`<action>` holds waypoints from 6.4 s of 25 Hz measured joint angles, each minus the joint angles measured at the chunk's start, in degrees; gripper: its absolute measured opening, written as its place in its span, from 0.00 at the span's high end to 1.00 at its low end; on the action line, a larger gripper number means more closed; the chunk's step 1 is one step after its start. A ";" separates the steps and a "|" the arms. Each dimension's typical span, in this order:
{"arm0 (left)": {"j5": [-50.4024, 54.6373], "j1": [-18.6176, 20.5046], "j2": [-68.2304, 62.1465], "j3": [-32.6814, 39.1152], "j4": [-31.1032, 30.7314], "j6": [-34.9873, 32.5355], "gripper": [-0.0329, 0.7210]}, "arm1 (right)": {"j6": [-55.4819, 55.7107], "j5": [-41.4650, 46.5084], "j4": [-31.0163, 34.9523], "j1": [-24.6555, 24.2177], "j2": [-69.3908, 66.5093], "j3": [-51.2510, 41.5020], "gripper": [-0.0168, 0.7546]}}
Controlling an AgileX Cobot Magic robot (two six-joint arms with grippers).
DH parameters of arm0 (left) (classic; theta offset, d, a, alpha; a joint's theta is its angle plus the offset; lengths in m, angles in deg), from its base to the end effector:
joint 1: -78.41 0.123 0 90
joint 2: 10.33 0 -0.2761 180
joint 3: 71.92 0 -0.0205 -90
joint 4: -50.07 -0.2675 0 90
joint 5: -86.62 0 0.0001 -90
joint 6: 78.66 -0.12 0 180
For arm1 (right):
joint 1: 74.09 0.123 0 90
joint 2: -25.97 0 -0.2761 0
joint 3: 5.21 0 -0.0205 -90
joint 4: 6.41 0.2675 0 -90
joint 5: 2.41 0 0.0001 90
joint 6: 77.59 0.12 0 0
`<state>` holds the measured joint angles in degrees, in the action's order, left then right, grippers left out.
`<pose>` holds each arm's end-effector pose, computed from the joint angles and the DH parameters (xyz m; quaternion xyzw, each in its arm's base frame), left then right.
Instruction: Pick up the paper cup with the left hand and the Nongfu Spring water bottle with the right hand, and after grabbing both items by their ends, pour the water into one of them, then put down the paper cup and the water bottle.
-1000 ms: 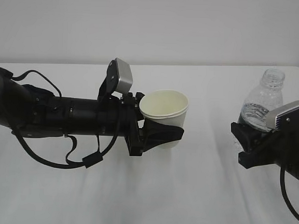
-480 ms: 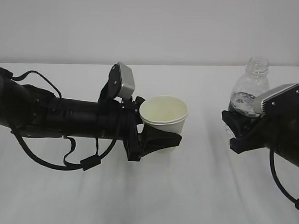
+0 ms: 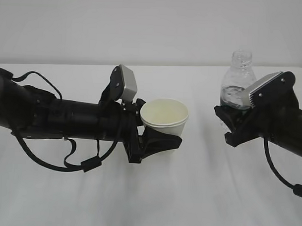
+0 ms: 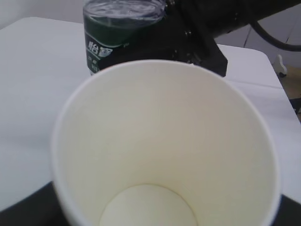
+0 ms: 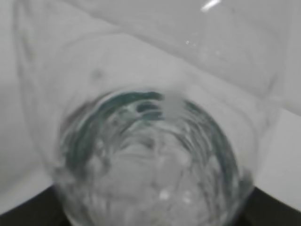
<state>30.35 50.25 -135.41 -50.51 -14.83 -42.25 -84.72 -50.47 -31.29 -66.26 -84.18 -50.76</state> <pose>0.3061 -0.2663 0.1050 0.4816 0.6341 -0.4076 0.4469 0.3225 0.0822 0.1070 -0.3116 0.7541 0.0479 0.5762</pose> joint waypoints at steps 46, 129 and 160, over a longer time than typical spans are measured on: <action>-4.42 -2.28 0.00 0.00 -4.83 0.05 0.30 | -20.86 0.81 -5.54 3.93 0.00 4.37 0.43; 0.07 -3.11 0.00 0.00 -1.16 0.05 0.31 | -55.28 -7.24 7.31 5.82 0.00 4.97 0.43; -2.73 -3.11 0.00 0.00 -1.72 0.05 0.31 | -61.43 -10.76 7.43 5.82 0.00 4.97 0.43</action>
<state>27.62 47.14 -135.41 -50.51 -16.55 -42.20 -146.15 -61.22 -23.86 -60.44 -84.18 -45.79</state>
